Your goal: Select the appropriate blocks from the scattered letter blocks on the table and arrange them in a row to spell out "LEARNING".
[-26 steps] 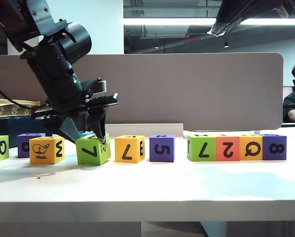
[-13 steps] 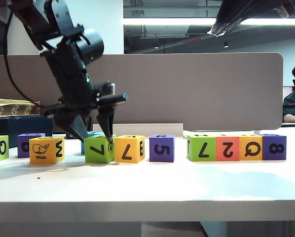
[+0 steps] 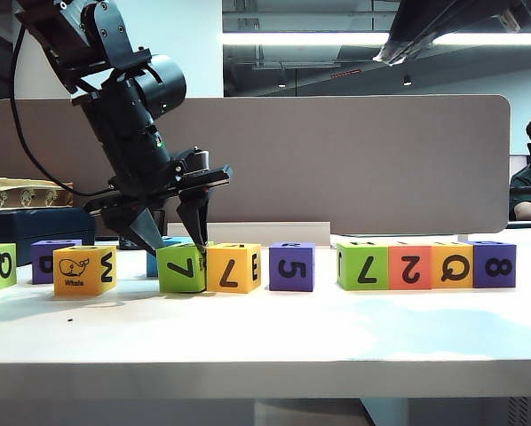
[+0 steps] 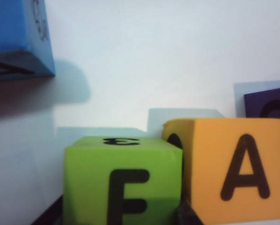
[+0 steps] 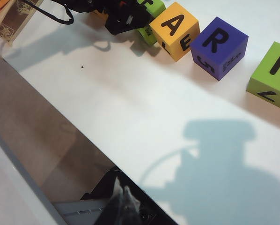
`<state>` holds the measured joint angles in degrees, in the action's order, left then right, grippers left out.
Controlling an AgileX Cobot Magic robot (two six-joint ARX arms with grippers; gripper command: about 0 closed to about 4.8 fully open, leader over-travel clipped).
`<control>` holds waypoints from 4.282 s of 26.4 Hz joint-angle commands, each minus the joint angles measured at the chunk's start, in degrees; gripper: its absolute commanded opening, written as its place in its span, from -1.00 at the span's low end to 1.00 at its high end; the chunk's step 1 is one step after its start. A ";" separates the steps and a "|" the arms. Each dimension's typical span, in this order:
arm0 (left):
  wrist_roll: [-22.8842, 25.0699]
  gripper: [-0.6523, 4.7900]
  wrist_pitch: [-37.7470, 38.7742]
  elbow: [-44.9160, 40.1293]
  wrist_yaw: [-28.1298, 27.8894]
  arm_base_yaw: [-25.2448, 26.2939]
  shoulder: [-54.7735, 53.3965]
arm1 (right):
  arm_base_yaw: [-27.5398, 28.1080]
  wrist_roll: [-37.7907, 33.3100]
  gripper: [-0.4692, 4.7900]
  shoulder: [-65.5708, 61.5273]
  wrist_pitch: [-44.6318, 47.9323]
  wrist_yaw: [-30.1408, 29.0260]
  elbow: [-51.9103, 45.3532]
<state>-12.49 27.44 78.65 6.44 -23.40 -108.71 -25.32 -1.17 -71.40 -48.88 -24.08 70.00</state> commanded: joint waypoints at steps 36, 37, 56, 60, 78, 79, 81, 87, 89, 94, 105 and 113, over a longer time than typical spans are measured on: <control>-1.95 0.62 2.38 5.66 4.57 -2.32 -0.24 | -0.09 0.15 -0.83 0.17 0.48 -0.11 0.24; -1.09 0.62 3.58 6.75 3.69 -2.32 -0.24 | -0.09 0.15 -0.82 0.17 0.46 -0.11 0.24; 9.07 0.61 21.27 18.95 -6.25 9.81 -0.07 | -0.07 0.15 -0.83 0.17 1.22 -0.09 0.24; 9.05 0.61 17.09 18.73 -6.16 9.68 -0.33 | -0.07 0.15 -0.83 0.17 1.20 -0.09 0.24; 5.01 0.89 4.59 18.78 -2.12 8.37 -8.92 | -0.07 0.15 -0.83 0.17 0.50 -0.07 0.24; 5.01 0.89 4.09 18.78 -2.10 8.28 -9.46 | -0.07 0.15 -0.83 0.17 0.50 -0.07 0.24; 5.03 0.89 3.08 18.78 -2.36 7.93 -10.38 | -0.07 0.15 -0.83 0.17 0.50 -0.07 0.24; 5.42 0.82 1.90 18.78 -2.58 7.54 -11.91 | -0.07 0.15 -0.83 0.17 0.50 -0.07 0.24; 5.42 0.82 1.60 18.78 -2.56 7.48 -12.22 | -0.07 0.15 -0.83 0.17 0.48 -0.07 0.24; 5.42 0.80 1.57 18.80 -2.75 7.43 -12.48 | -0.07 0.15 -0.83 0.17 0.50 -0.07 0.24; 6.10 0.22 1.75 18.82 -2.56 7.41 -12.46 | -0.07 0.15 -0.83 0.17 0.50 -0.07 0.24; 6.23 0.22 5.05 19.32 -1.05 7.37 -10.51 | -0.07 0.15 -0.83 0.17 0.50 -0.07 0.24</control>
<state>-6.85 31.73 97.71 5.04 -15.90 -120.73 -25.32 -1.17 -71.40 -48.90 -24.05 69.98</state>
